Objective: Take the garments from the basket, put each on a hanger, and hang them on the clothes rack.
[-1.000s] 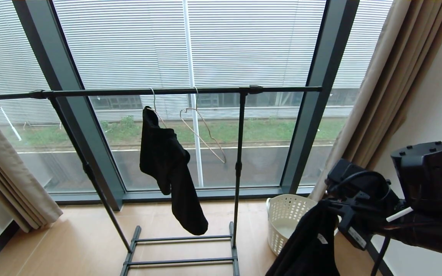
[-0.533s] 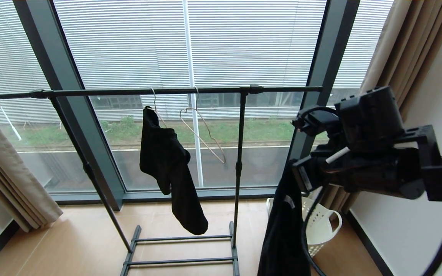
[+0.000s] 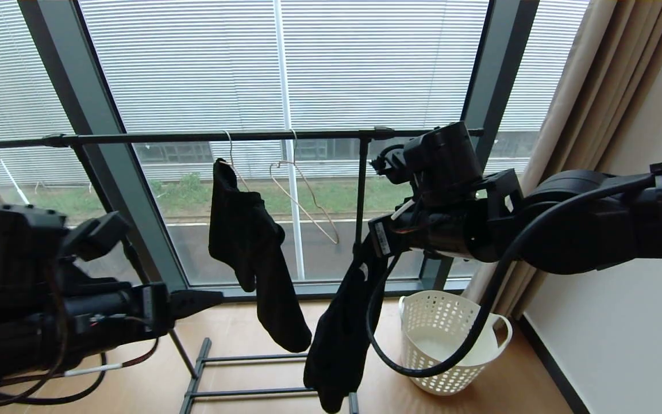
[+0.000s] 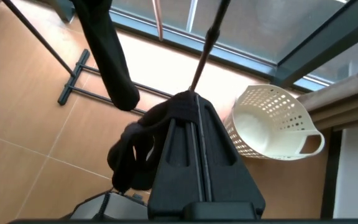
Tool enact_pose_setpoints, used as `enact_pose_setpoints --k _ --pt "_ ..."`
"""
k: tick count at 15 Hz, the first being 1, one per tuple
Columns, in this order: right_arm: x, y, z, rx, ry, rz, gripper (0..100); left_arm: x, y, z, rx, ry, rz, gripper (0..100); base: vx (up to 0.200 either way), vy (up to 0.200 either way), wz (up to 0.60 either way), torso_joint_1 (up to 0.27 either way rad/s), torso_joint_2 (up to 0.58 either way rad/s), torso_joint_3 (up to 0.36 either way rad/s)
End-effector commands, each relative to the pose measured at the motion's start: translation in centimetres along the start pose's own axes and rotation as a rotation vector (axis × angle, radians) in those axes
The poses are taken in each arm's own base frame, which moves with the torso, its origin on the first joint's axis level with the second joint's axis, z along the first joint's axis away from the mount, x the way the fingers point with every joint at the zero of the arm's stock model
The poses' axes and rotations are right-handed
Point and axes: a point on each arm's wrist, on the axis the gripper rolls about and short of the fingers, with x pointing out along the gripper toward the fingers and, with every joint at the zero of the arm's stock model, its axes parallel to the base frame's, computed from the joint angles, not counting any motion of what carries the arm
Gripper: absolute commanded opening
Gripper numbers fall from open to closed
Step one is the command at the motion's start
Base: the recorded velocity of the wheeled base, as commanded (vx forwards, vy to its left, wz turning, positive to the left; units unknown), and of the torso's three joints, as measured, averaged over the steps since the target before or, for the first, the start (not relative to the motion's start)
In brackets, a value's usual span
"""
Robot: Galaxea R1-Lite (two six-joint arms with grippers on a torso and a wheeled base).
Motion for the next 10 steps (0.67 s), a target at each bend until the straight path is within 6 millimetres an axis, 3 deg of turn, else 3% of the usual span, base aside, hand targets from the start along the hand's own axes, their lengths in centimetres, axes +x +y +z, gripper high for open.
enact_pose_setpoints --k 1,6,10 --pt "0.6 0.9 -0.4 -0.014 0.012 0.011 0 6.9 -2.4 -0.6 0.042 0.151 -0.019 100 0.000 0.000 0.00 0.000 0.00 0.000" --pt "-0.1 2.6 -0.4 -0.038 0.003 0.051 0 13.3 -4.9 -3.6 0.091 0.227 -0.046 100 0.000 0.000 0.00 0.000 0.00 0.000" --pt "-0.4 3.4 -0.7 -0.052 0.004 0.050 0 15.0 -7.1 -5.8 0.119 0.265 -0.050 100 0.000 0.000 0.00 0.000 0.00 0.000"
